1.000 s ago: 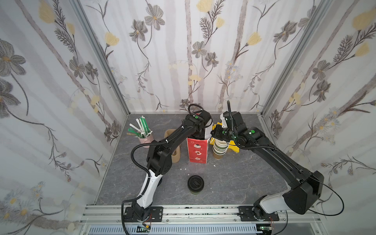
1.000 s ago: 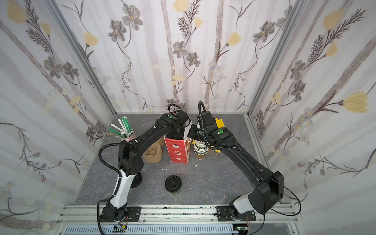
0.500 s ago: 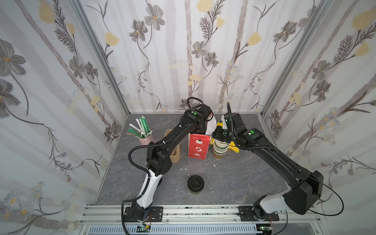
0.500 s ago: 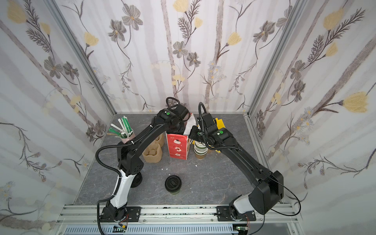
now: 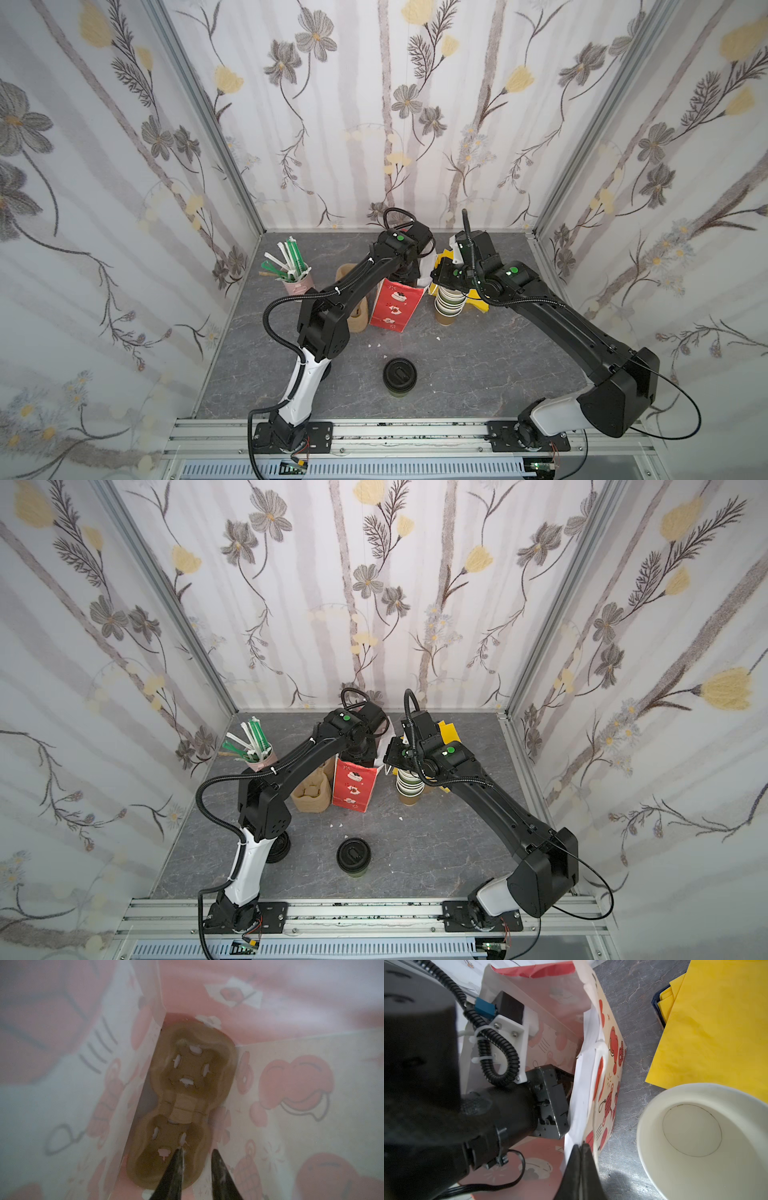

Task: Pack a coffee takeout order
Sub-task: Place the cup tray in the takeout bag, then rotate the takeout bag at the center of the table.

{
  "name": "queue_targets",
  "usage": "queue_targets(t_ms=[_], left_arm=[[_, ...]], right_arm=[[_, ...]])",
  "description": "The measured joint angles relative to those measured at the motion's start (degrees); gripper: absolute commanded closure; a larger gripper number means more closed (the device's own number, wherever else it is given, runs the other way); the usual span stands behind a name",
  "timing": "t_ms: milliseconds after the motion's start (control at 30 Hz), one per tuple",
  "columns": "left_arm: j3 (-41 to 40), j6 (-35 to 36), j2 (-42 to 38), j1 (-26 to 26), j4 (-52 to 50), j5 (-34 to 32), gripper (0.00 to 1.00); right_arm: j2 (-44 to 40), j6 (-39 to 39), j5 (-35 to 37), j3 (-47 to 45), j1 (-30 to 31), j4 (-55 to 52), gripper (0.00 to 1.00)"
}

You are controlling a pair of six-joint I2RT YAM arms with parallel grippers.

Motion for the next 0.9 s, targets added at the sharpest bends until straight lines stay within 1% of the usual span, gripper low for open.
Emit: queue_targets(t_ms=[133,233,400,533,667,800,900], left_arm=[[5.8,0.0,0.0,-0.3,0.2,0.0,0.68],[9.5,0.0,0.0,-0.5,0.3,0.1,0.67],[12.5,-0.2,0.0,-0.4,0.4,0.6,0.66],[15.5,-0.3,-0.1,-0.4,0.3,1.5,0.59],[18.9,-0.3,-1.3,-0.2,0.3,2.7,0.57],[19.5,-0.3,-4.9,0.5,0.4,3.6,0.55],[17.0,-0.3,-9.3,0.8,0.5,3.5,0.54]], right_arm=[[0.0,0.0,-0.4,0.0,0.0,0.0,1.0],[0.0,0.0,-0.4,0.2,0.0,0.0,1.0],[0.0,0.0,-0.5,0.4,0.0,0.0,1.0],[0.0,0.0,-0.6,0.4,0.0,0.0,1.0],[0.0,0.0,-1.2,0.6,0.0,-0.1,1.0],[0.0,0.0,-1.3,1.1,0.0,-0.5,1.0],[0.0,-0.2,-1.4,1.7,0.0,-0.8,1.0]])
